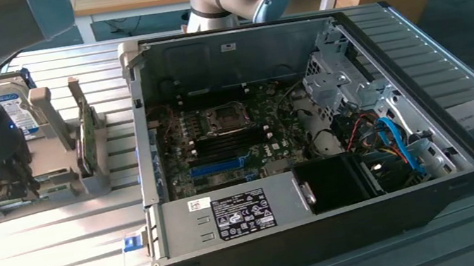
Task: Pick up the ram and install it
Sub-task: 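Pick up the ram and move it above insertion slot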
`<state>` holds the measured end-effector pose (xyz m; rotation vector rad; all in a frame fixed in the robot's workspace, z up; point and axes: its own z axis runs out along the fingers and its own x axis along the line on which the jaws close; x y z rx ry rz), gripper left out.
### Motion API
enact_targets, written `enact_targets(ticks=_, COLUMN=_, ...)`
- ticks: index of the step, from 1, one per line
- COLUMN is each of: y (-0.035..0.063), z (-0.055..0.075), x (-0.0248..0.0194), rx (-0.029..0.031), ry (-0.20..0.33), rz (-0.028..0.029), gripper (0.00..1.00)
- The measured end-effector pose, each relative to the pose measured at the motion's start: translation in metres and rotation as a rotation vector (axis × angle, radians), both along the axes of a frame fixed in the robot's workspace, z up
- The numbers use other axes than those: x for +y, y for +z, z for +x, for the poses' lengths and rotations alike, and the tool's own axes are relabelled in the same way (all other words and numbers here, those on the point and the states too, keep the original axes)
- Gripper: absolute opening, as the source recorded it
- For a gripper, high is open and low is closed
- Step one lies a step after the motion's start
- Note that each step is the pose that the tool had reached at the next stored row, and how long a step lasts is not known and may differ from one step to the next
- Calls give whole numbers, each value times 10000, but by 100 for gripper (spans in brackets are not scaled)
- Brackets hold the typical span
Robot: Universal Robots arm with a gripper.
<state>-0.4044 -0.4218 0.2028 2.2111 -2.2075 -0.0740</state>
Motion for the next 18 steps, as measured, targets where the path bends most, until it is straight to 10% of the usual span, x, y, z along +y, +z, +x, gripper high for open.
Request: enact_targets(ticks=18, y=-26, z=1, x=18, rx=0, ry=0, rz=1, gripper=24)
